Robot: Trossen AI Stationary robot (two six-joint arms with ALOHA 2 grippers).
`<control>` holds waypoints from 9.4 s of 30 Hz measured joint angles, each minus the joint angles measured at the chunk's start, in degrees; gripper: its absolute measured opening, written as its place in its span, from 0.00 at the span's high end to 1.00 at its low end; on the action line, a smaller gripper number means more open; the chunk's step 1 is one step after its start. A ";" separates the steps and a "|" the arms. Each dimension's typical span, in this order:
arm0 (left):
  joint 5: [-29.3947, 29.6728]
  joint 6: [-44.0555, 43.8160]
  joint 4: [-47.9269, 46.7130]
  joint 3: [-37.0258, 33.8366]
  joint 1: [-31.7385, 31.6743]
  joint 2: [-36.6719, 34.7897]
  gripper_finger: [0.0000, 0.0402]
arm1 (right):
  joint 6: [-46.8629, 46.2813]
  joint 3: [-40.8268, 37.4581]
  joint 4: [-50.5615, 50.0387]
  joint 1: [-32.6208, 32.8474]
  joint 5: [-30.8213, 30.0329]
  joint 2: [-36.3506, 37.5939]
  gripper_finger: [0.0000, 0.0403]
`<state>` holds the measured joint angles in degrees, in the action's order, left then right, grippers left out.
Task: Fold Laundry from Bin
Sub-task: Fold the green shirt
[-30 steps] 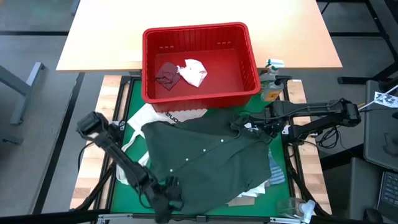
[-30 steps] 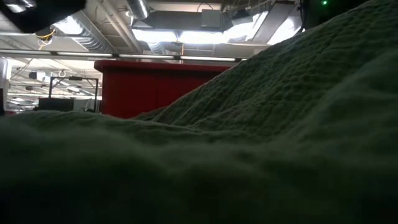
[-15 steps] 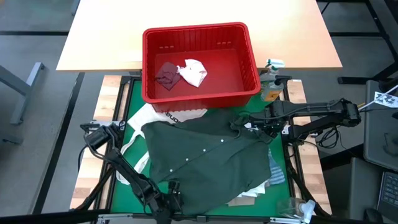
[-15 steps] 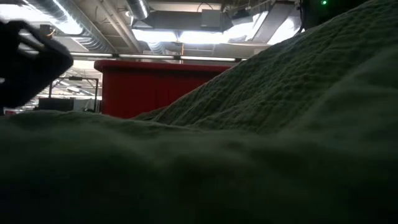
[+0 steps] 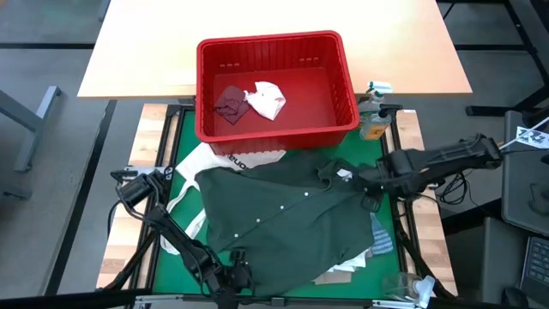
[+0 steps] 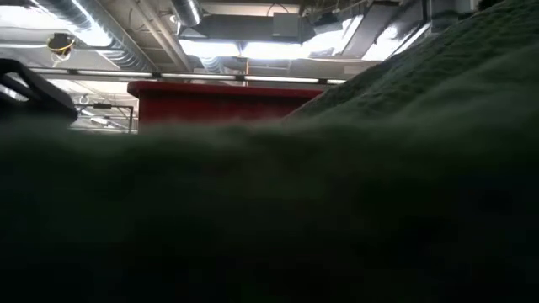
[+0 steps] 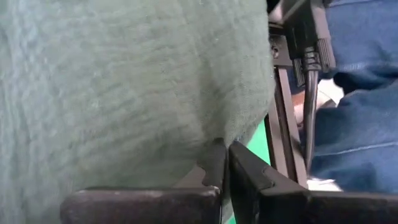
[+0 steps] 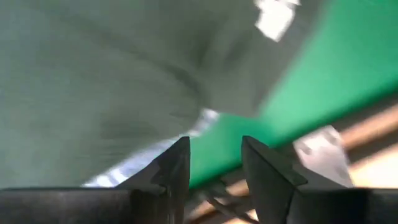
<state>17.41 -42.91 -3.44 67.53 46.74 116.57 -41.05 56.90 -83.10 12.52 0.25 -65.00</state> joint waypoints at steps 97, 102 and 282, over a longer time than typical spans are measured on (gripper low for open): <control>2.04 -12.51 -17.98 -0.02 -2.86 -26.38 1.00 | -1.93 0.02 24.14 48.58 -20.83 -7.80 0.29; 2.03 -12.49 -17.97 -0.02 -2.86 -26.38 1.00 | -1.93 0.02 24.14 48.58 -17.99 -11.81 0.29; 16.29 -34.00 -19.64 -4.26 -3.82 -22.31 0.61 | 16.96 2.18 2.46 12.95 -4.08 -9.39 0.54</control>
<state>33.71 -76.91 -23.08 63.26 42.92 94.26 -24.10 59.08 -80.64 25.47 -3.83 -74.39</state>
